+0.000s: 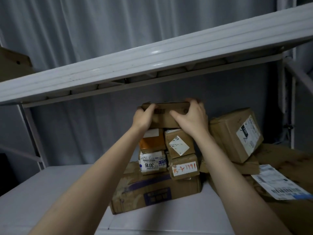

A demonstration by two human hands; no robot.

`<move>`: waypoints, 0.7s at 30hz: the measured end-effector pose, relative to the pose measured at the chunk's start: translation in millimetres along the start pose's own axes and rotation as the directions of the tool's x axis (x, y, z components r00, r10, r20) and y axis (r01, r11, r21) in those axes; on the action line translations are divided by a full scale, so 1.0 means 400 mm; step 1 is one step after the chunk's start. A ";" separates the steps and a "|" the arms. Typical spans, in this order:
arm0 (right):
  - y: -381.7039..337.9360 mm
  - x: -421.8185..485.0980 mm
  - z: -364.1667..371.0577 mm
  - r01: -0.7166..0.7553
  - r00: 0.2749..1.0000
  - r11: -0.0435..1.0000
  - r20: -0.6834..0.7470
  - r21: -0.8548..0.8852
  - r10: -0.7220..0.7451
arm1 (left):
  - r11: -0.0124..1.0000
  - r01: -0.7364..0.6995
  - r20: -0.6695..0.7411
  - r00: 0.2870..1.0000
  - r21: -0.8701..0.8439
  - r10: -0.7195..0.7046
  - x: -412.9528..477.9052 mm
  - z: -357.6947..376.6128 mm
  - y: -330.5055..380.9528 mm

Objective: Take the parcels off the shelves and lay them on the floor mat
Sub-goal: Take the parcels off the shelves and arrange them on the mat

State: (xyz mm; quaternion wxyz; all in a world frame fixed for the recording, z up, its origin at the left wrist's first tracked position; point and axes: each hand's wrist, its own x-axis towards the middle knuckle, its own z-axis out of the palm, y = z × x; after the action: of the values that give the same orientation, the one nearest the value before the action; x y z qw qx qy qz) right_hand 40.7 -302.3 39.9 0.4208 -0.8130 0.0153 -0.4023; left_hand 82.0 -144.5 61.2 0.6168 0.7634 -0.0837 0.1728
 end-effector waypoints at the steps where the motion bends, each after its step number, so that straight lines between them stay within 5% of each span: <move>1: 0.000 -0.002 0.003 0.004 1.000 1.000 -0.005 0.001 -0.004 | 1.000 -0.004 -0.011 1.000 -0.008 0.004 0.000 -0.003 0.001; 11: -0.056 -0.059 0.021 0.099 0.987 0.990 -0.135 0.101 -0.085 | 0.974 0.014 -0.178 0.982 -0.227 -0.056 -0.038 -0.041 -0.006; 17: -0.142 -0.144 0.051 0.225 0.961 0.928 -0.224 0.296 -0.162 | 0.900 -0.028 -0.284 0.953 -0.434 -0.107 -0.106 -0.141 0.006; 21: -0.195 -0.250 0.096 0.266 0.963 0.853 -0.161 0.449 -0.215 | 0.882 -0.054 -0.427 0.888 -0.468 -0.172 -0.154 -0.251 -0.029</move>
State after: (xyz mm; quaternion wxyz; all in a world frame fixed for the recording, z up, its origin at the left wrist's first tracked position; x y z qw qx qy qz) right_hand -25.5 -189.8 17.6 0.5487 -0.6611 -0.1616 -0.4856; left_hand 12.9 -49.9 46.0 0.7895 0.5320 0.0484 0.3024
